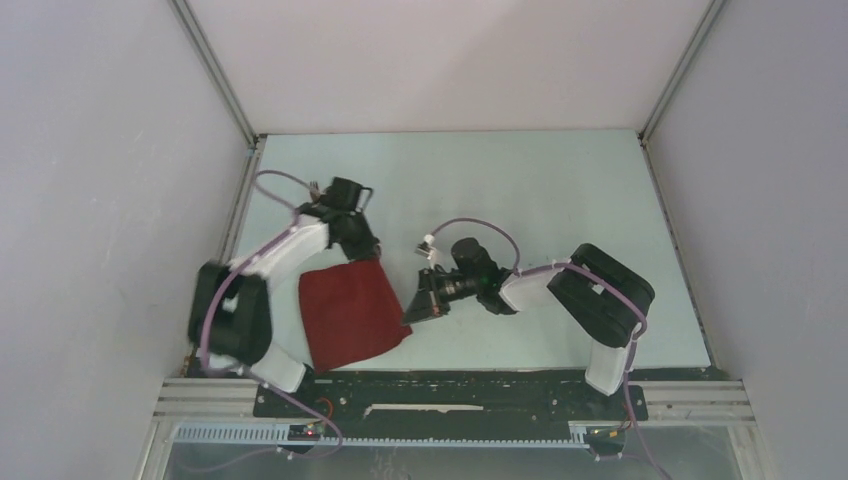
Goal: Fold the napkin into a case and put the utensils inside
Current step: Turn over the upper triangle folded napkin at the center of the board.
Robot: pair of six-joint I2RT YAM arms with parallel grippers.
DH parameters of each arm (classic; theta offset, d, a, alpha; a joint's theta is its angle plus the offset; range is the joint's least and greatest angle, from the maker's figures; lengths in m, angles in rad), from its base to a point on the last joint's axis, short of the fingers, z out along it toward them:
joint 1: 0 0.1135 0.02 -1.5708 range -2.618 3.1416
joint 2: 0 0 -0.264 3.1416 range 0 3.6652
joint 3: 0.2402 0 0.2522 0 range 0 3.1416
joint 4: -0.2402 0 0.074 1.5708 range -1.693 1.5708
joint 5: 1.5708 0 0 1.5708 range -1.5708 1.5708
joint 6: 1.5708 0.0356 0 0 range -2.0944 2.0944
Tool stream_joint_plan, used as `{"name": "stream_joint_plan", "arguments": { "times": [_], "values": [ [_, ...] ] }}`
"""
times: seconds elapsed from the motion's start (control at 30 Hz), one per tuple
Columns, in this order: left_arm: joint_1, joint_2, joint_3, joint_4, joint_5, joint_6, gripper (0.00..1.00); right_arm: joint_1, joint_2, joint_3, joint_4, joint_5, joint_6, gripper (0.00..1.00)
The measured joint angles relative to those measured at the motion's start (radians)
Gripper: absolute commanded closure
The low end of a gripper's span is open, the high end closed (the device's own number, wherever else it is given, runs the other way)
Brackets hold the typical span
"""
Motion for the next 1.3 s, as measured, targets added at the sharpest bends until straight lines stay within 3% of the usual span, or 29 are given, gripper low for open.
{"name": "stream_joint_plan", "arguments": {
  "times": [0.17, 0.5, 0.53, 0.57, 0.7, 0.8, 0.9, 1.0, 1.13, 1.2, 1.3],
  "values": [
    [-0.16, 0.353, 0.146, 0.056, -0.01, -0.022, 1.0, -0.097, 0.023, -0.151, 0.058, -0.021, -0.005, 1.0],
    [-0.275, 0.613, 0.427, 0.076, 0.063, -0.048, 0.97, -0.235, -0.021, -0.265, 0.039, 0.004, -0.104, 1.0],
    [-0.283, 0.638, 0.452, 0.076, 0.07, -0.049, 0.91, -0.249, -0.029, -0.278, 0.031, 0.01, -0.111, 1.0],
    [-0.291, 0.663, 0.48, 0.074, 0.079, -0.049, 0.84, -0.264, -0.038, -0.292, 0.021, 0.018, -0.117, 0.93],
    [-0.311, 0.722, 0.589, 0.09, 0.087, -0.04, 0.48, -0.315, -0.117, -0.341, -0.129, 0.029, -0.143, 0.54],
    [-0.307, 0.71, 0.651, 0.115, 0.073, -0.005, 0.36, -0.332, -0.23, -0.338, -0.387, 0.052, -0.201, 0.45],
    [-0.301, 0.604, 0.597, 0.119, 0.072, 0.051, 0.35, -0.351, -0.34, -0.303, -0.606, 0.104, -0.272, 0.43],
    [-0.301, 0.409, 0.427, 0.114, 0.088, 0.095, 0.4, -0.382, -0.399, -0.292, -0.708, 0.114, -0.306, 0.48],
    [-0.362, 0.175, 0.175, 0.089, 0.108, 0.101, 0.42, -0.413, -0.398, -0.292, -0.74, 0.106, -0.301, 0.52],
    [-0.432, 0.154, 0.117, 0.081, 0.12, 0.093, 0.42, -0.424, -0.394, -0.292, -0.724, 0.09, -0.28, 0.56],
    [-0.57, 0.196, 0.072, 0.071, 0.122, 0.067, 0.54, -0.422, -0.372, -0.292, -0.665, 0.058, -0.249, 0.66]
  ]
}}
